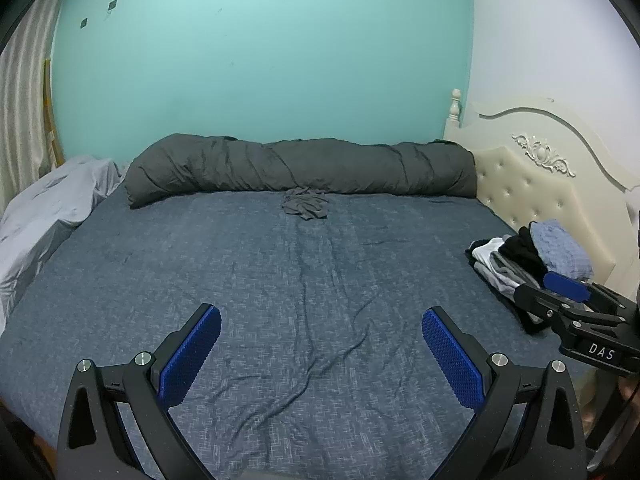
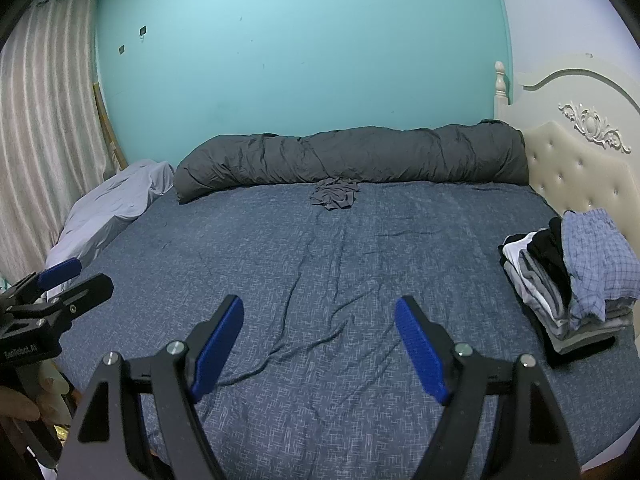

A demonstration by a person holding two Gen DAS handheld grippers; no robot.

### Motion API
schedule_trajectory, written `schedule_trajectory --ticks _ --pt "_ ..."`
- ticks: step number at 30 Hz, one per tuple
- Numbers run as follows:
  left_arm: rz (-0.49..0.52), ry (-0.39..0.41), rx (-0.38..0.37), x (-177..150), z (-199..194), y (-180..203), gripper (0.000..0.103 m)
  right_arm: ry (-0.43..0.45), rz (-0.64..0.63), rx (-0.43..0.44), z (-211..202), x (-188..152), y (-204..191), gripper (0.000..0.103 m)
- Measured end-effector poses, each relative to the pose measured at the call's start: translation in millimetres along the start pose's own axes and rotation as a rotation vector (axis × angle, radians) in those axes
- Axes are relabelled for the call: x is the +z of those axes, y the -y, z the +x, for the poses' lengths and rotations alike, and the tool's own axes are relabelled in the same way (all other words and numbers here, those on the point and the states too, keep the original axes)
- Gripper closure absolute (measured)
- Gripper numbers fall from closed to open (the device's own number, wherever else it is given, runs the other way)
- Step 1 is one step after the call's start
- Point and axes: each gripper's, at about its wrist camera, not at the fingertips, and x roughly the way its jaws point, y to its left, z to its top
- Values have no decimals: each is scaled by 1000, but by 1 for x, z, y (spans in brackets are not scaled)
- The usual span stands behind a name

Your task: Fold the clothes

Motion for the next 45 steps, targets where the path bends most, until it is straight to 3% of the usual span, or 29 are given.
schedule_trajectory --ticks 45 --pt "2 -2 7 0 4 -1 0 -2 1 -4 -1 1 2 24"
